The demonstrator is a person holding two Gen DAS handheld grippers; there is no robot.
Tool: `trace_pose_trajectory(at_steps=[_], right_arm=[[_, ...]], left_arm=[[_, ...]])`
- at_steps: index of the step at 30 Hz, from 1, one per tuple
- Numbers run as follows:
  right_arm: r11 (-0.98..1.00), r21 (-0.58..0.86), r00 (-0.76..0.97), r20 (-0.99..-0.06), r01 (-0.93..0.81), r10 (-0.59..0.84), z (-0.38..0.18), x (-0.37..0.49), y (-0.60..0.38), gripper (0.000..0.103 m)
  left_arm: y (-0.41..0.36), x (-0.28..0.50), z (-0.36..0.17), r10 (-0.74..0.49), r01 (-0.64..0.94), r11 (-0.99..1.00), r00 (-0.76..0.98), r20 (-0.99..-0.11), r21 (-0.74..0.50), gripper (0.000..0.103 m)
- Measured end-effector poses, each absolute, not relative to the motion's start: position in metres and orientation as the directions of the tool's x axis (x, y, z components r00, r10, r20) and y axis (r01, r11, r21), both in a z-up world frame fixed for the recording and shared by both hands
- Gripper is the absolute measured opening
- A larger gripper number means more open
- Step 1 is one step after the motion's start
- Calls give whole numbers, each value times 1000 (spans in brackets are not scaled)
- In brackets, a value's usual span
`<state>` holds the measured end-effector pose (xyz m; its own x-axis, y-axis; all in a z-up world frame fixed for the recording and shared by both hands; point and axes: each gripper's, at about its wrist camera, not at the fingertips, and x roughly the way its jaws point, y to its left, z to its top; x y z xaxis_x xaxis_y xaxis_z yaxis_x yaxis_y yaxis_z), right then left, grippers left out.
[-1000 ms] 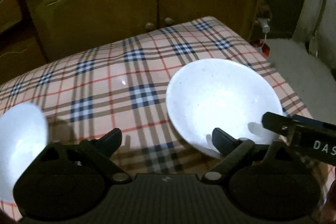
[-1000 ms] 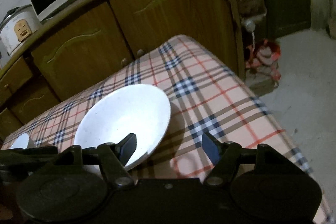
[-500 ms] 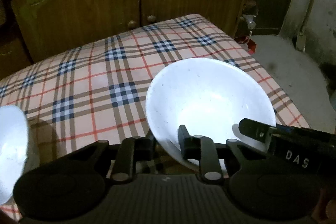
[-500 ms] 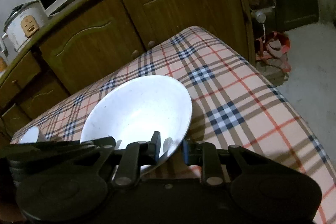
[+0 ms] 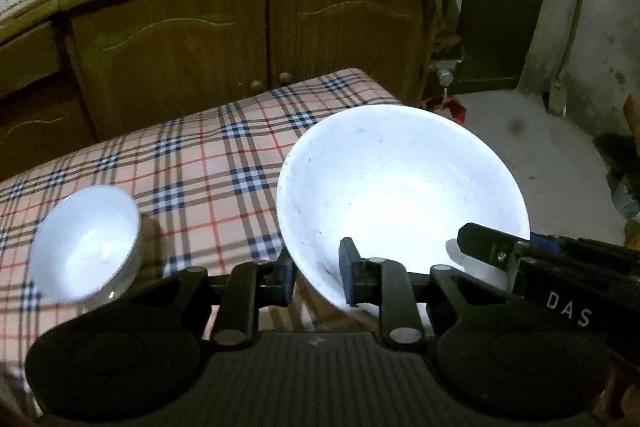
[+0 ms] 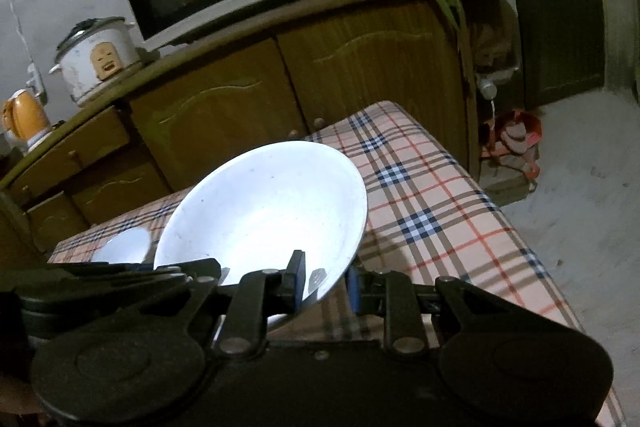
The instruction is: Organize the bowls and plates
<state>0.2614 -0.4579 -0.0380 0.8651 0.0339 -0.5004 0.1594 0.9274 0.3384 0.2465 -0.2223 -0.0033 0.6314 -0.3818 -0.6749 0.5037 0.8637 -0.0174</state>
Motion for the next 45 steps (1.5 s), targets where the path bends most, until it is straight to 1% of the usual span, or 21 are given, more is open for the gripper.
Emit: trace_pose_trajectory(at_steps=[10,16,22,32,41,45], right_arm=[[938,316,881,-473,142,26,-24,181,-428,28],[942,309,884,-467,133,29,-22,148,-413,28],[946,304,877,-479,116,46,-27,124,-397,28],[946,313,846,-525,88,96,-55,108,-365,28],[940,335,801,-580,67,150,-84,124,-349,28],[939,338,793,-589,67,156,-90,134,-349,29]], left_arm=[[-197,182,5,-386,495,869,664,-641,-11,24],[-184,152,6,-381,486,874,683,-624,-2,25],[-167,130,0,-370,473,881,687,-626,-3,25],[-137,115,-26,-329,450,893,674,-661,14,25],[-123,122,-51,-275,419,907,657,-702,38,25],[-127,126,-54,-251,413,908,676,-693,75,25]])
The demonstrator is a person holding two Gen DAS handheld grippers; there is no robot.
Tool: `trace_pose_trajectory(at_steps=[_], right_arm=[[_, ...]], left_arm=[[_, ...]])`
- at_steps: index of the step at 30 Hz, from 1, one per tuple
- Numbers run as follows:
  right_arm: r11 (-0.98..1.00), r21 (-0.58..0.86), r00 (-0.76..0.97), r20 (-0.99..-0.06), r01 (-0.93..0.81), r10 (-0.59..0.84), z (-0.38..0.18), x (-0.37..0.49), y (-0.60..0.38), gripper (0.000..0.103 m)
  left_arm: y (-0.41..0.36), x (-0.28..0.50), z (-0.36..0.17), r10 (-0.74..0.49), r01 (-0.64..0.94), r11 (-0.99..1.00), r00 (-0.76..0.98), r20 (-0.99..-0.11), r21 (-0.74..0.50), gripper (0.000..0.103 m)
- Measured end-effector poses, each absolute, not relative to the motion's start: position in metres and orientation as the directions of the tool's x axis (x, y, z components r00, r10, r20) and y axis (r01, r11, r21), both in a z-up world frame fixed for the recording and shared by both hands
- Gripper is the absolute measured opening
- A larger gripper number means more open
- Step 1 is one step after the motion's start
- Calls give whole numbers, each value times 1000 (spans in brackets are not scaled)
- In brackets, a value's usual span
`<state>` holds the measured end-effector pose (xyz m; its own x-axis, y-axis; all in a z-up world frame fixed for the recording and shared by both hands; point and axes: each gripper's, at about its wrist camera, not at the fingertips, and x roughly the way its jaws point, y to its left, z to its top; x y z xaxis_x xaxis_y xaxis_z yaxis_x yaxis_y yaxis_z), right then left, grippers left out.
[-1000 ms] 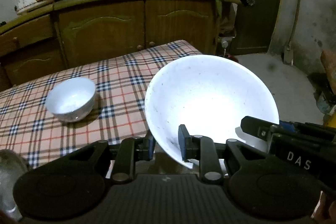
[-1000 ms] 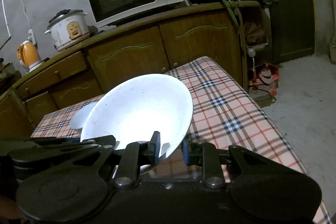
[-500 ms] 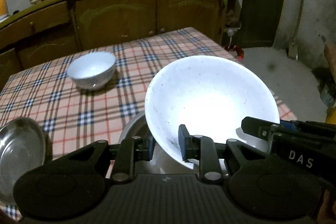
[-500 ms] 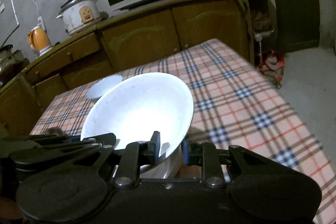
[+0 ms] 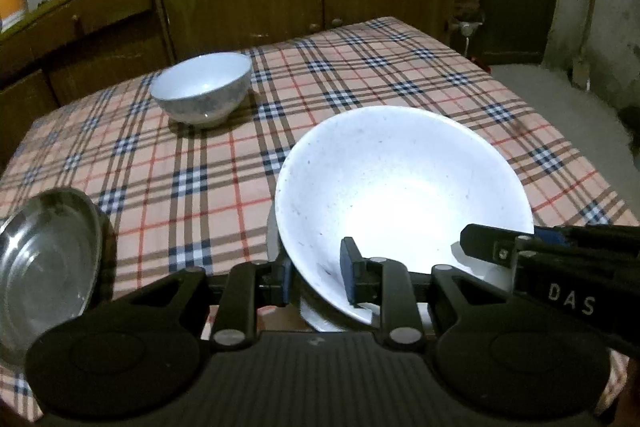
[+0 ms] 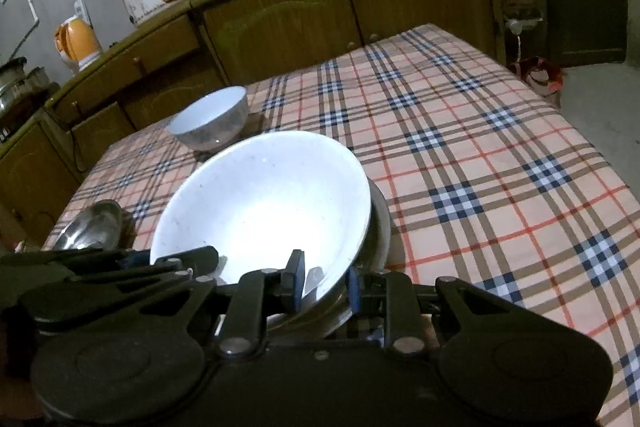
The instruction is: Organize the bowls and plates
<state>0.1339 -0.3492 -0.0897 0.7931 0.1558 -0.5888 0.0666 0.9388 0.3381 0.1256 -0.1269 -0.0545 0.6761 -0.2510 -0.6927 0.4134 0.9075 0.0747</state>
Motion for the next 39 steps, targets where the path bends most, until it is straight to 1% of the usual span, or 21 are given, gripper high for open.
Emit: trace_pose_trajectory(at_steps=[5,9,13,18,26,28,29,32,36,39], right_arm=[[937,344,793,-587,61,163,-95,138,-350,29],[933,353,790,-591,69,165,-97,139,-352,29],[932,355,792,-588,70,165,-93,133,-357,29],[943,326,788,-595,59,157,-91,130,-356,29],[949,311,773,-615,54,157,-87,130,-355,29],[942,331,769,-617,57,170,-87,132,-358,29],[934,351,767,-615,61,181,-87,132,-361,29],[921,385,763,-613,62,205,-88,133,-367,27],[925,375,762,-613,51,207,-86,131,-366,26],[908,415,752,-616,55,236,-85,132,-373,26]], left_arm=[[-127,126,-56,-244,414,905,689,-682,95,26],[-132,123,-56,-238,427,896,697,-677,124,28],[-131,122,-57,-267,437,897,664,-698,73,30],[-133,118,-59,-270,445,892,665,-696,80,32],[-129,118,-59,-298,453,891,643,-706,36,37],[-127,118,-59,-313,458,889,634,-707,17,42],[-126,117,-59,-323,461,887,629,-707,6,43],[-123,116,-58,-341,471,882,619,-708,-13,44],[-122,116,-58,-347,480,877,616,-707,-12,44],[-119,119,-57,-362,484,874,603,-711,-34,45]])
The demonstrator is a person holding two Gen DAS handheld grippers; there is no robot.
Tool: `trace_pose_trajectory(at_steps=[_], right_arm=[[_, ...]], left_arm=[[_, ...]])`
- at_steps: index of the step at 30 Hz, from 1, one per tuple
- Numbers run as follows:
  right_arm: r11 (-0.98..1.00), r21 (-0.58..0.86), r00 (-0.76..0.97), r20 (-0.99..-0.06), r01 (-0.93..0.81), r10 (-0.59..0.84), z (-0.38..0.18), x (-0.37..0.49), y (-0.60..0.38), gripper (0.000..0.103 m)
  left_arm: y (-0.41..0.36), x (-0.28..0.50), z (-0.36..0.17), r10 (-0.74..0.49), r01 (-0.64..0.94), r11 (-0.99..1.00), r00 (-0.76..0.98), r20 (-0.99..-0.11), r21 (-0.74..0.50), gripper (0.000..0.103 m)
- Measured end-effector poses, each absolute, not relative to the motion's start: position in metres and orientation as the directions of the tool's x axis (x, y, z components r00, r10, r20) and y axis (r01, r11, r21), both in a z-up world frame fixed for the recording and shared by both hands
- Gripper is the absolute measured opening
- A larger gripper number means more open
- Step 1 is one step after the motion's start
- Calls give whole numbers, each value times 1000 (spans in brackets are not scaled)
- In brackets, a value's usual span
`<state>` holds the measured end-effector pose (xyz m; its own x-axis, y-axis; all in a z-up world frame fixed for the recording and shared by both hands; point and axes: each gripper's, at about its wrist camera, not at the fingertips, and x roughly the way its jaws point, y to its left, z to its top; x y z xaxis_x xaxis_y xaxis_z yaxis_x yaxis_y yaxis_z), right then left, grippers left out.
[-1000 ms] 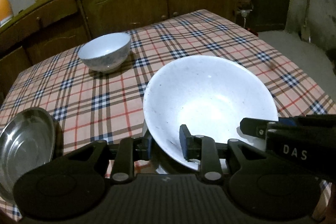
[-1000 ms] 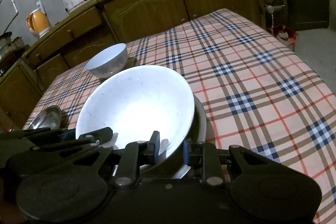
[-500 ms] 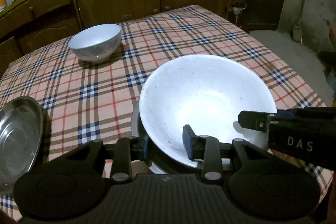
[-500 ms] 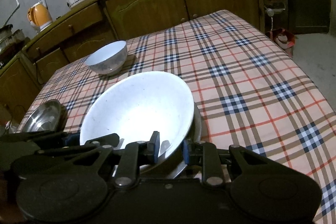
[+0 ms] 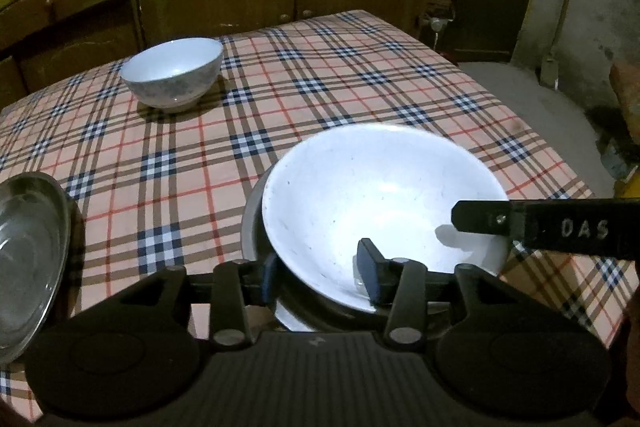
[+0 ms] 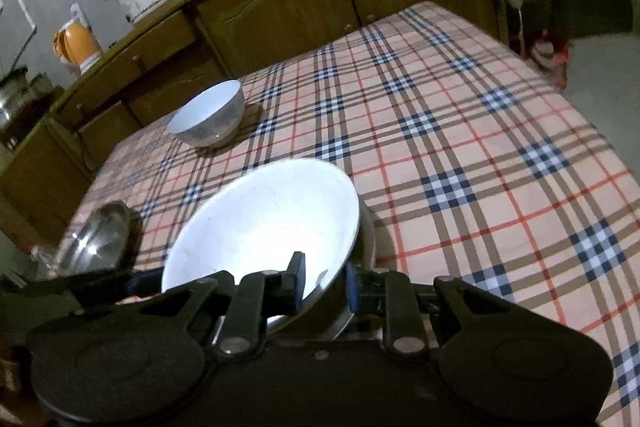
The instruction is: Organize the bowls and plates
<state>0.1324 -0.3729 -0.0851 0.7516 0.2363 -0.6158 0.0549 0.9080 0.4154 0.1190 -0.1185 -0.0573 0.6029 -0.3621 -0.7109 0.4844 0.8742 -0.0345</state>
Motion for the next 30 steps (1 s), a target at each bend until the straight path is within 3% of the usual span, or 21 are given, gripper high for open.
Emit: trace_pose_trajectory(at_steps=[14,15,16,18,25,28,30], right_arm=[[959,278,757,-637,49,146,-79,130,-365,30],[961,271,760,-635,51,139,-78,130,-365,32],[963,264,763,-633,53,131,-77,130,-366,35],[963,263,767,-629,56,127,-76,129,-368,37],[962,270,784,-606,43,135,-70,128,-365,39],[964,266,798,-586,29,138,-63,129,-361,52],[966,258,808,-574,28,130,-59,129,-358,67]], left_arm=[[-113,117,-53,-341,476,879,628,-700,-1,49],[-111,116,-52,-335,469,883,634,-697,3,55],[-110,115,-50,-313,452,892,650,-692,21,68],[-104,116,-47,-290,428,903,669,-684,36,75],[-89,125,-38,-257,359,933,691,-675,13,75],[-85,129,-33,-248,334,943,699,-670,0,75],[-84,132,-30,-237,322,947,707,-667,5,75]])
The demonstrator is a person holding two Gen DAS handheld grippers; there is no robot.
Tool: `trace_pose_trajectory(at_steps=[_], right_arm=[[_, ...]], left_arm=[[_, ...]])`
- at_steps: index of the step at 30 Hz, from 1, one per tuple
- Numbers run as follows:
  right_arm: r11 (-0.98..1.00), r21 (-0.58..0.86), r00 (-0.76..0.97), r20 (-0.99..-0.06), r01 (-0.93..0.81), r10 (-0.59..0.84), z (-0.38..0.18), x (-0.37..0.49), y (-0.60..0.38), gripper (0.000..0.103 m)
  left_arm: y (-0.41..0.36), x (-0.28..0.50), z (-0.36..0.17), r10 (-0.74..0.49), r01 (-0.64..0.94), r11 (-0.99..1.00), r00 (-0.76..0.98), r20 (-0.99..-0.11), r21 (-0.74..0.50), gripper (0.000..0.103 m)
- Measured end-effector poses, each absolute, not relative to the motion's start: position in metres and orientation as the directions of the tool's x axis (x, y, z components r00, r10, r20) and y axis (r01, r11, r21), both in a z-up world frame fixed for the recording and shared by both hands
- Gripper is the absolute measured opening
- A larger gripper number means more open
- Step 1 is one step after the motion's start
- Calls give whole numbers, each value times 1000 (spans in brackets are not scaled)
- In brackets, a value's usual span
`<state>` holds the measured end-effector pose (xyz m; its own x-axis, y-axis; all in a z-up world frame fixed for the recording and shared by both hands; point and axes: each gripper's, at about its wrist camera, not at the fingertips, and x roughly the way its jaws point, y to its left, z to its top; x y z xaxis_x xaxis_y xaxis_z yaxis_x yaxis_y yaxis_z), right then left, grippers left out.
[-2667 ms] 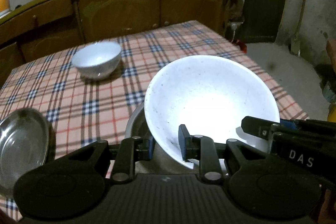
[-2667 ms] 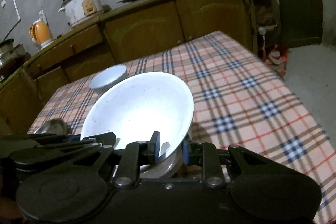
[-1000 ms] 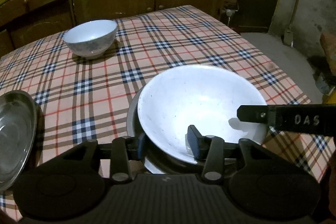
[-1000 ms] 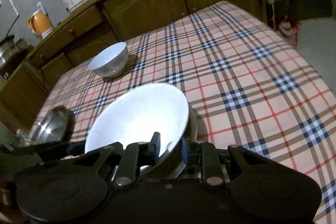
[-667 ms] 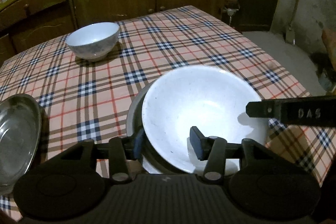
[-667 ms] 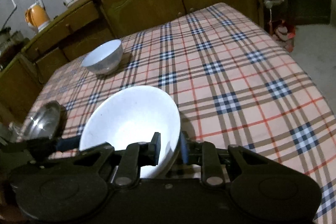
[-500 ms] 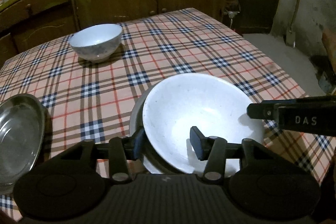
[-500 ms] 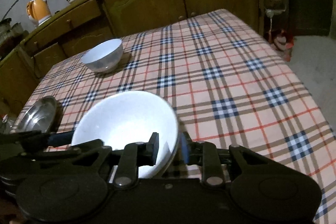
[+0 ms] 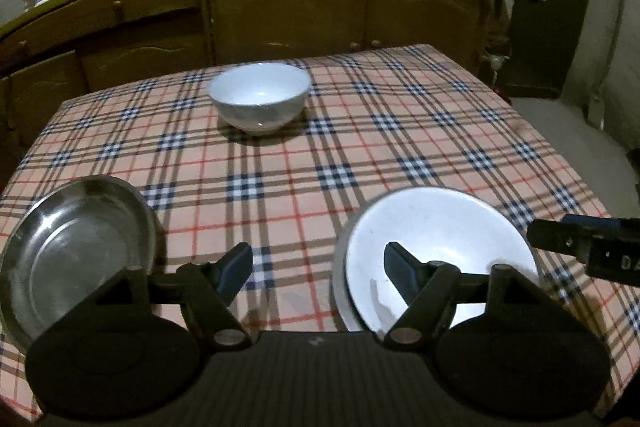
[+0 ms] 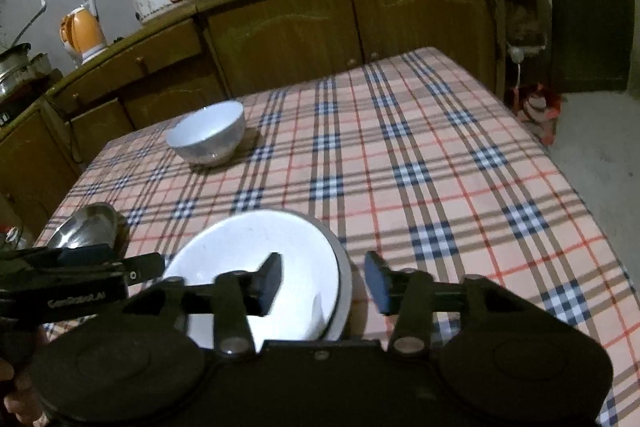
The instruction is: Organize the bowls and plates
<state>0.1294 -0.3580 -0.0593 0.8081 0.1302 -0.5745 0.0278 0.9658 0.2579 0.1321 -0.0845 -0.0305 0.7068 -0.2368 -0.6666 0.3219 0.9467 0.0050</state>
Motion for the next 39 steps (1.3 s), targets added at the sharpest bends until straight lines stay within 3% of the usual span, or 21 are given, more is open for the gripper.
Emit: trace_pose_trajectory(at_steps=[9,24,39], right_arm=[[966,258,840,-526,5,136,-42,144,-344,81],[963,270,838,-519,-25,167,-33,197,-332,81],[955,288,822,-525,-72,220,-28,321,-296,81]], left_arm=[[-79,143,-20,-225,304,953,736,-638,14,75],[-62,188,-20,-168,223,975,758,-631,8,78],[-55,292,-14,-64,135,987,817,-573,82,79]])
